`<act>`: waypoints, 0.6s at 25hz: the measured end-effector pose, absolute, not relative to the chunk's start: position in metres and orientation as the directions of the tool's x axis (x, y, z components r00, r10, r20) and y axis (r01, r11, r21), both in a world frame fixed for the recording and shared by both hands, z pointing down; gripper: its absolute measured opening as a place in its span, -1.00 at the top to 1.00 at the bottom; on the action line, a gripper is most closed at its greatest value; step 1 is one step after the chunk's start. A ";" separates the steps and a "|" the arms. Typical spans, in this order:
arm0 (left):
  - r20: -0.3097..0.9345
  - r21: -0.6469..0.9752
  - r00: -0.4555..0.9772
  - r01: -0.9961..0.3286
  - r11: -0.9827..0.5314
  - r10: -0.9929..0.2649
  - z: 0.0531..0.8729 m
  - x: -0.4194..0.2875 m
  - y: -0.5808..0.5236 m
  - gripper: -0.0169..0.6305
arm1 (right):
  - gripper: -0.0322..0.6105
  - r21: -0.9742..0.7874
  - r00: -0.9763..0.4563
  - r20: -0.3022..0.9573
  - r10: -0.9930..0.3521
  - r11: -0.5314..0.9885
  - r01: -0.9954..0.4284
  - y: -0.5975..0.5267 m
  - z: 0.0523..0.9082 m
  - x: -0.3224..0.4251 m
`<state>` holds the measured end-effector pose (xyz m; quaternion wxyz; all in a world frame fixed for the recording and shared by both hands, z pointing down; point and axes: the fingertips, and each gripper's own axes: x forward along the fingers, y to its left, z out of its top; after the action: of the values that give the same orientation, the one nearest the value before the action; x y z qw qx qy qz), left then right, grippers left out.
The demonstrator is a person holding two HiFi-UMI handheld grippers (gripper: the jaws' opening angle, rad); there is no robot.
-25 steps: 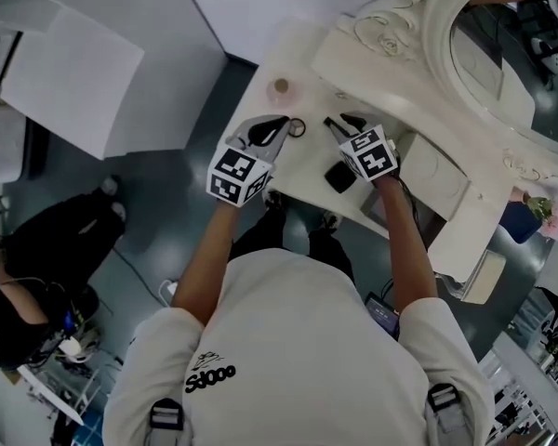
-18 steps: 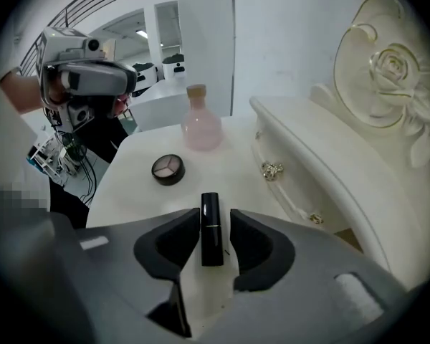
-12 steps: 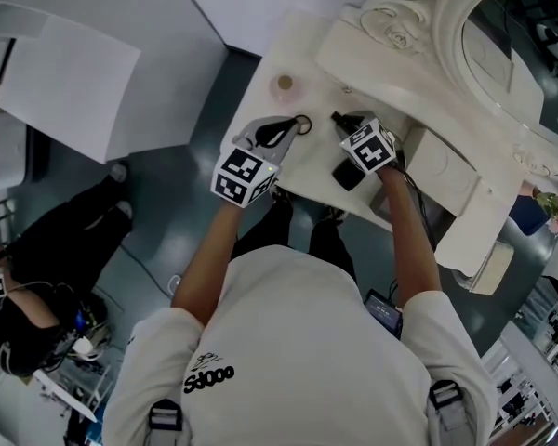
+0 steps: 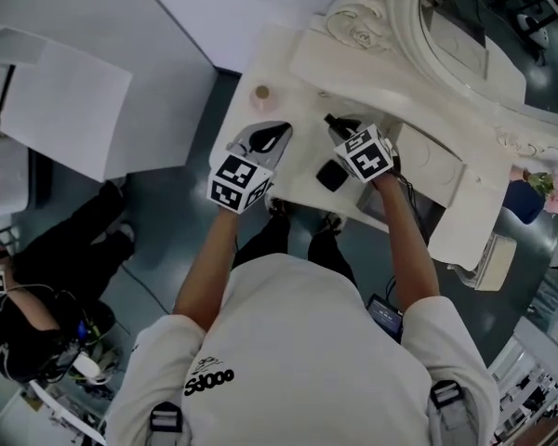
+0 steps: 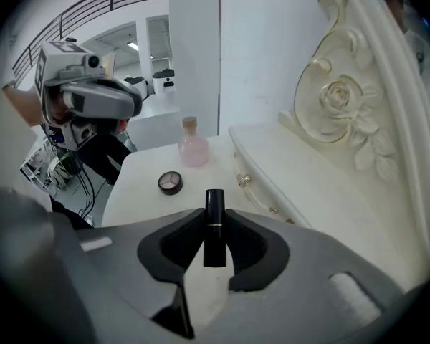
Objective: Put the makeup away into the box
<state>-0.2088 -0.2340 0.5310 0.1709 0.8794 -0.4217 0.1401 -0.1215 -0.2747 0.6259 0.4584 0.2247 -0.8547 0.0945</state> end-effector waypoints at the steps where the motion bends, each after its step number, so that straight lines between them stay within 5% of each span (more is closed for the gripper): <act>1: 0.381 0.175 0.609 -0.786 -0.593 -0.695 0.525 -0.204 -0.235 0.89 | 0.61 0.058 -0.486 0.814 -0.318 0.877 -0.478 -0.274 0.614 -0.118; 15: 0.209 0.047 0.725 -0.678 -0.733 -0.657 0.421 -0.109 -0.251 0.89 | 0.61 0.212 -0.482 0.548 -0.684 0.671 -0.710 -0.249 0.433 -0.005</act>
<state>-0.1087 -0.2515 0.4213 0.0600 0.9266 -0.3602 0.0894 -0.0052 -0.2488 0.4327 0.3081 0.4051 -0.8605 0.0216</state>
